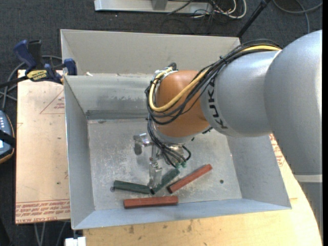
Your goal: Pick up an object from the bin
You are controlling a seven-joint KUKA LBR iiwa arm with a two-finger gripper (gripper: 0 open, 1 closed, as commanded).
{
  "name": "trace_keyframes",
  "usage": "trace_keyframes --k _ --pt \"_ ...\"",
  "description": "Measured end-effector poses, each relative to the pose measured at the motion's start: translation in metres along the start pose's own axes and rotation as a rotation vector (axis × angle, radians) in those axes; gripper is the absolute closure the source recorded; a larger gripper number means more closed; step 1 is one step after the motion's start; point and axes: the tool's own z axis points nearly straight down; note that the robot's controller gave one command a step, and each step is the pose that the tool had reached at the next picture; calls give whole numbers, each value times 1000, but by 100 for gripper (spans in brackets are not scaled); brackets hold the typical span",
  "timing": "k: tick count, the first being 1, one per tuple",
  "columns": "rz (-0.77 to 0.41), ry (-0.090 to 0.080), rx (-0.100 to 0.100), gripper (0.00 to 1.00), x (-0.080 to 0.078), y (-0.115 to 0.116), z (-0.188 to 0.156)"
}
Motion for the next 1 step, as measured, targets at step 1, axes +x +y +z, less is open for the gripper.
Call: trace_keyframes --k 1 --pt "181 -4 1 0 38 -62 -16"
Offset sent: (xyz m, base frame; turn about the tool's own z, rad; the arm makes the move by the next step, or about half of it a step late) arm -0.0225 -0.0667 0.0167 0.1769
